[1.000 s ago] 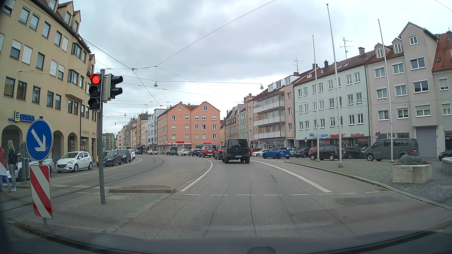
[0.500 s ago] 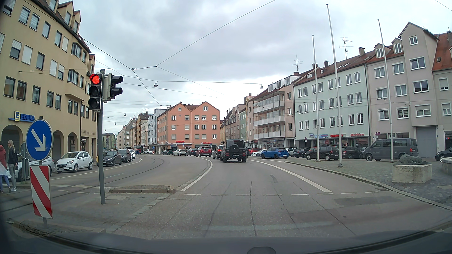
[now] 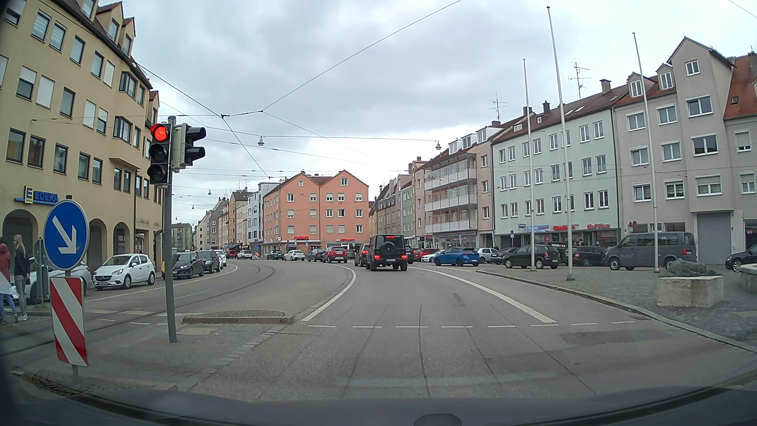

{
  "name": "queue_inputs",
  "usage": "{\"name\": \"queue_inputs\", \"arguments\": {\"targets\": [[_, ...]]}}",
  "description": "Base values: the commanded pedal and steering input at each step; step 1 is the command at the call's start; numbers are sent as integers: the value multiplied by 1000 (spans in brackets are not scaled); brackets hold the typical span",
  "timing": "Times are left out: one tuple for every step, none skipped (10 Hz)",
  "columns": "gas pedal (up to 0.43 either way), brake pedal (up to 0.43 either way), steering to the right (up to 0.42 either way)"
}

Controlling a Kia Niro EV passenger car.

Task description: Follow the waypoints while adhering to traffic rules and regulations

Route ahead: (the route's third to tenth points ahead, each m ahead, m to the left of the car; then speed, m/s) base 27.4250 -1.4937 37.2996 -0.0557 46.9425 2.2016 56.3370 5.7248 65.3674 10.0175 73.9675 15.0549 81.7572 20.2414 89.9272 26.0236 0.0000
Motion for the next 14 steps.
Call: {"name": "queue_inputs", "arguments": {"targets": [[0, 207, 20], [0, 207, 20], [0, 207, 20], [0, 207, 20], [0, 207, 20], [0, 207, 20], [0, 207, 20], [0, 207, 20], [0, 207, 20], [0, 207, 20], [0, 207, 20], [0, 207, 20], [0, 207, 20], [0, 207, 20]]}}
